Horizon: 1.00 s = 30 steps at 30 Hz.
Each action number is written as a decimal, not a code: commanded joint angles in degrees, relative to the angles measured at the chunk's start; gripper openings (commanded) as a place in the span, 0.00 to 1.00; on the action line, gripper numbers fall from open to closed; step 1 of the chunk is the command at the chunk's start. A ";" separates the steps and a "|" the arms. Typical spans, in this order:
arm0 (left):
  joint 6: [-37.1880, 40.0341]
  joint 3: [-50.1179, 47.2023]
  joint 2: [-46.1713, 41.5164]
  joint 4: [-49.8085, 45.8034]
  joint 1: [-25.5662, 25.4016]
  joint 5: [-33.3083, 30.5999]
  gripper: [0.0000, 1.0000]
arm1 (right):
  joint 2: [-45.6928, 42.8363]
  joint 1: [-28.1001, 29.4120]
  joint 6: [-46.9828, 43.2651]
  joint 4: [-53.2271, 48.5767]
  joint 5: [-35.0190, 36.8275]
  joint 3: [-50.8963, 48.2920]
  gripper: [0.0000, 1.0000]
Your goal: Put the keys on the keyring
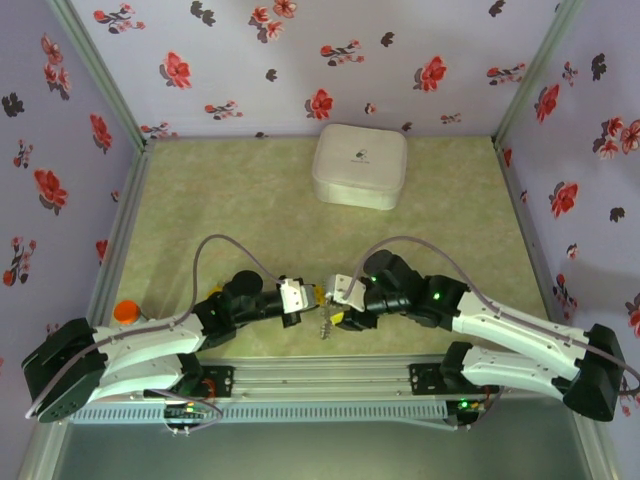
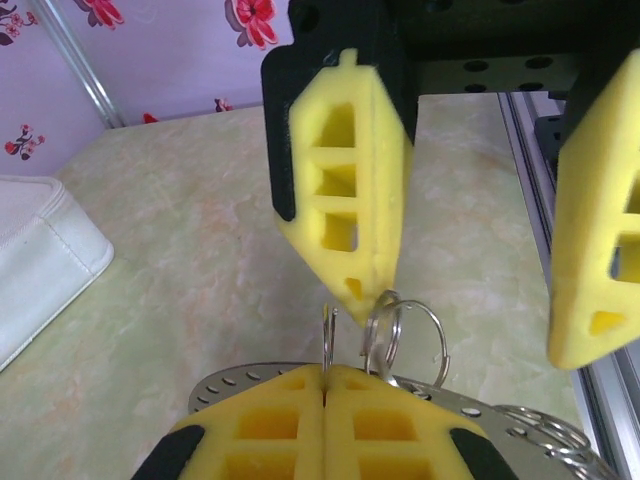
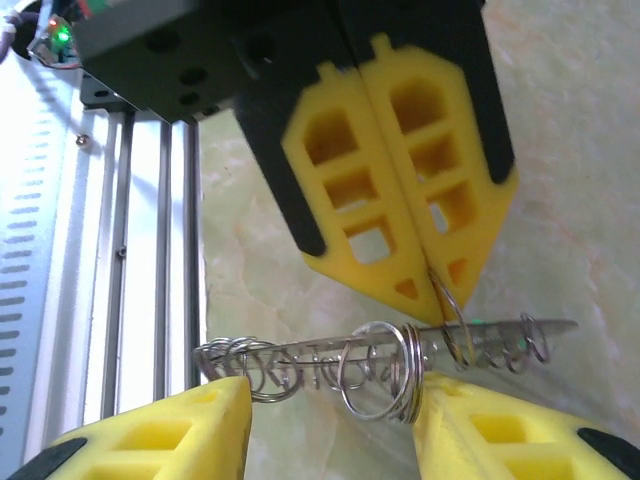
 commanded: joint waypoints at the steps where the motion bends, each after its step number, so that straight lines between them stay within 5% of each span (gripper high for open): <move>1: 0.90 0.23 -0.45 3.41 -0.32 -0.27 0.00 | -0.38 0.98 1.19 1.43 -2.38 0.95 0.44; 12: -0.51 0.00 0.13 5.83 -0.34 -2.30 0.00 | -1.26 2.91 4.62 -0.07 -5.18 0.23 0.42; 24: -6.47 -1.12 -3.25 4.56 0.06 2.07 0.00 | -16.96 1.37 5.07 9.25 17.23 -5.69 0.36; 30: -5.62 -2.74 -3.44 4.92 0.41 7.82 0.00 | -11.77 1.45 3.63 8.62 13.86 -4.31 0.33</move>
